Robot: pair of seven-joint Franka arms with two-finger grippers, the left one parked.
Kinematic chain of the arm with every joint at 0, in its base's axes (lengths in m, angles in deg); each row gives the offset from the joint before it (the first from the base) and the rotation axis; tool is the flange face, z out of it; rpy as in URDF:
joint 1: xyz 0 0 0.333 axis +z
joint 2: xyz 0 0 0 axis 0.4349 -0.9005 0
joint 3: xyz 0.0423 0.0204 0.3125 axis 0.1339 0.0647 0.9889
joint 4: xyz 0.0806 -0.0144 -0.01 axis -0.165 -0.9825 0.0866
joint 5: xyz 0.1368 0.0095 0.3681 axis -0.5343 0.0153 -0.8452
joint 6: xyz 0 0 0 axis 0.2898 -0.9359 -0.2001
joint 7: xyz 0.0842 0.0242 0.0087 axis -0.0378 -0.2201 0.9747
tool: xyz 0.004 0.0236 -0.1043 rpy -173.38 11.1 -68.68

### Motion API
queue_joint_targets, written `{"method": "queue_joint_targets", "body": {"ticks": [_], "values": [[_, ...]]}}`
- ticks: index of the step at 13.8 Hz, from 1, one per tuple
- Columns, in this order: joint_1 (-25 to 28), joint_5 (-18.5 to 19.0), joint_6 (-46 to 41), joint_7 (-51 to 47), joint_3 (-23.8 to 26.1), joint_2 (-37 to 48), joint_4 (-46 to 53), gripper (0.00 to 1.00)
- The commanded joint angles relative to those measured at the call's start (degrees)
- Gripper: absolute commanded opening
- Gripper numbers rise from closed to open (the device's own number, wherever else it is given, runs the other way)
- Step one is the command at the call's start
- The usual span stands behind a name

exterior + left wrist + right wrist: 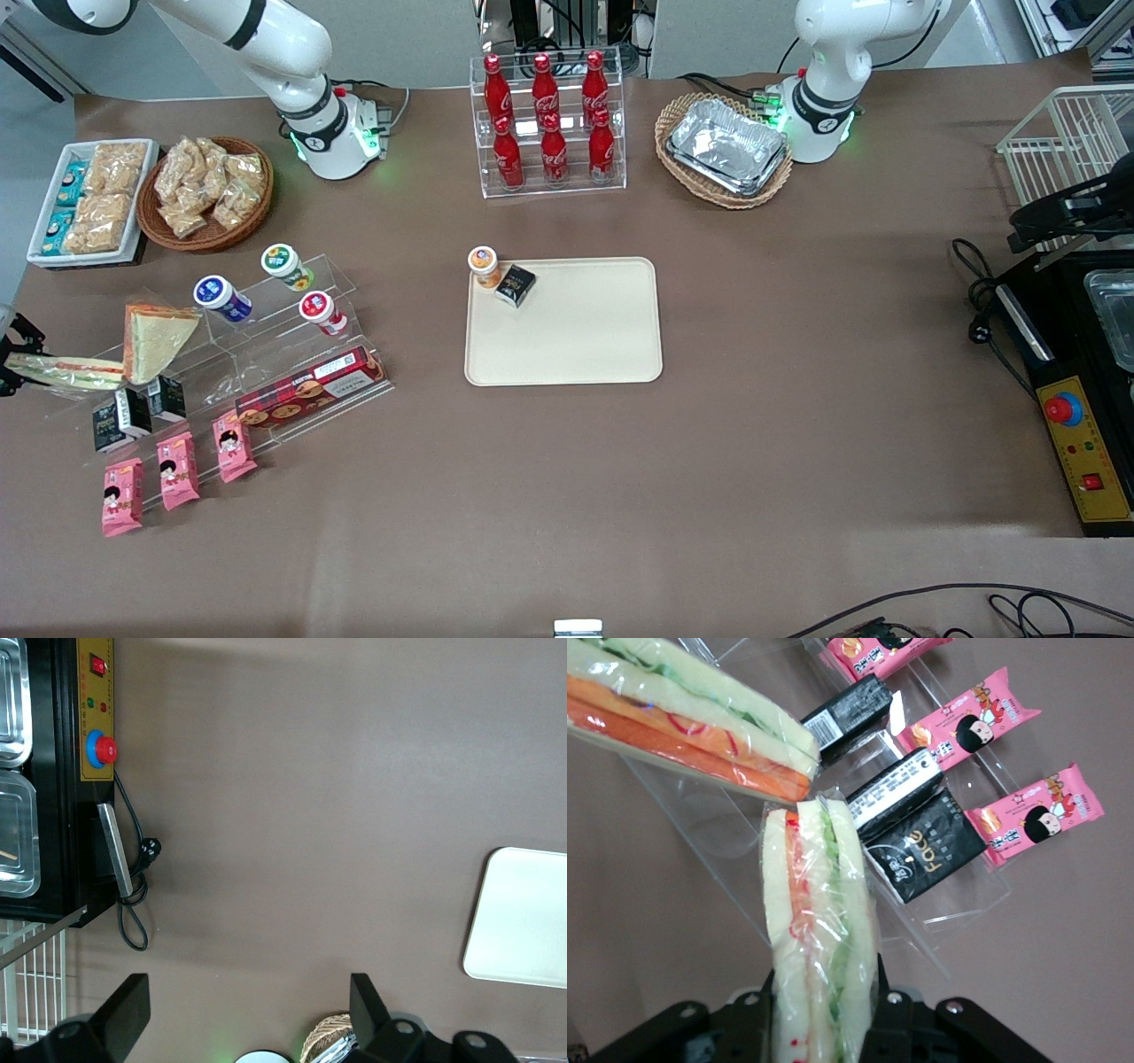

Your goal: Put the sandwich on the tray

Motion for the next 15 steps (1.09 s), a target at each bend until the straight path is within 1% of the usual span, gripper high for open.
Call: {"method": "queue_joint_targets", "body": {"ticks": [1,4,6,8,10,12,15], "values": [[-0.41,-1.15,0.02,0.45,0.31,1.59,0.83,0.0],[-0.67,-1.42,-1.21,-0.25,0.22,2.99,2.06,0.0],[-0.67,-1.16,-2.43,-3.75,0.22,4.66,3.2,0.0],[-0.67,-1.15,-5.68,-7.44,0.22,5.54,5.13,0.0],[-0.15,-0.98,-9.89,-12.01,0.22,6.07,7.76,0.0],[0.47,-0.72,-13.41,-18.59,0.83,6.6,8.74,0.0],[4.67,-0.72,-17.29,-29.05,0.84,8.18,8.92,0.0]]}}
